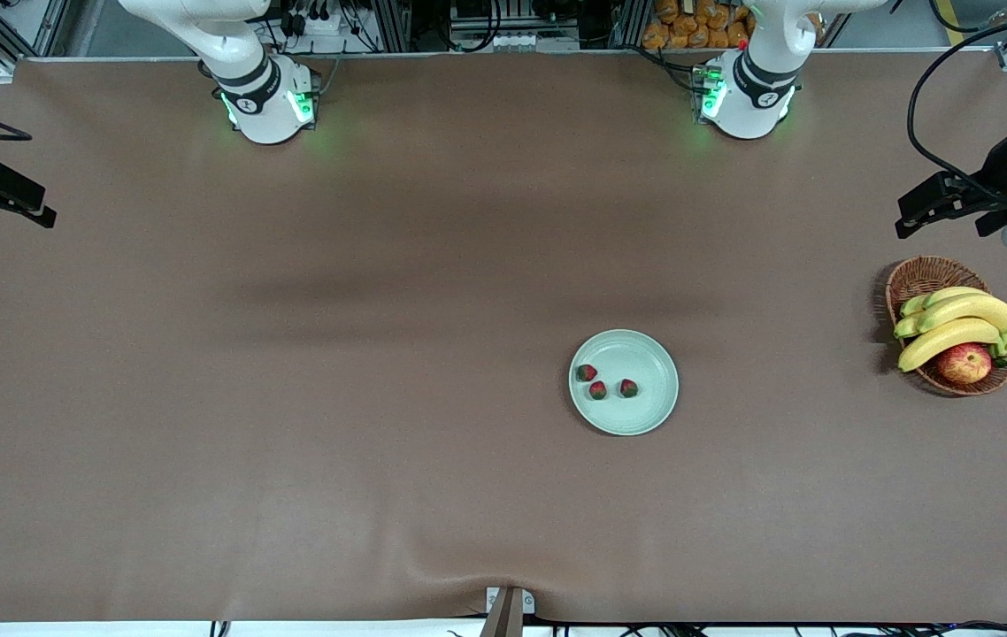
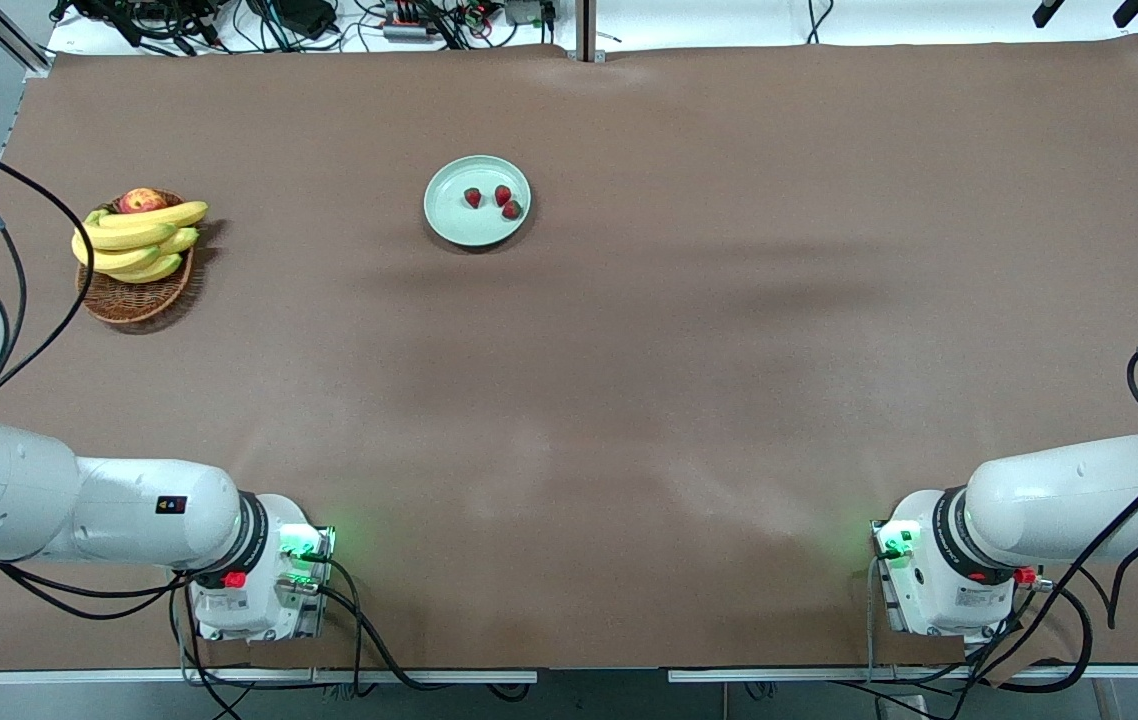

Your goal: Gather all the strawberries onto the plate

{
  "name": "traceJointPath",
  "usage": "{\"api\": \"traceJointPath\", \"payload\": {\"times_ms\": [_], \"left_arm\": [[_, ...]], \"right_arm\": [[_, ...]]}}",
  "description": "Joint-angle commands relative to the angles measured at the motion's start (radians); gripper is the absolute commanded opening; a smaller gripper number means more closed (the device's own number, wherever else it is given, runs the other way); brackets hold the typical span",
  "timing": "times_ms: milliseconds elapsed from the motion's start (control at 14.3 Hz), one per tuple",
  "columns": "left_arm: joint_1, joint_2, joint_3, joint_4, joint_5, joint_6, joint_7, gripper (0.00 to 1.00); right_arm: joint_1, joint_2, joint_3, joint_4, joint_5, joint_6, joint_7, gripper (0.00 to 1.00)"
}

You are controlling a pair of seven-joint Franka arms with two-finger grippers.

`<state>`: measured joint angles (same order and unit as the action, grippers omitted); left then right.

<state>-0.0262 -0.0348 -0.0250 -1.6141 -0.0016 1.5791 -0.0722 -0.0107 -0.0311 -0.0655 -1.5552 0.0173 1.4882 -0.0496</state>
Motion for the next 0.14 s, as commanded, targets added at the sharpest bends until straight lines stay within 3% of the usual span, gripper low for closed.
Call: {"api": "traceJointPath", "payload": {"times_ms": [0, 70], "left_arm": [[-0.003, -0.013, 0.002, -0.015, -0.006, 0.012, 0.014, 1.00], [-0.003, -0.013, 0.002, -0.015, -0.006, 0.012, 0.014, 1.00]], "right_arm": [[-0.015, -0.013, 0.009, 0.004, -0.011, -0.014, -0.012, 1.00], [-0.015, -0.013, 0.010, 0.004, -0.011, -0.014, -0.012, 1.00]]}}
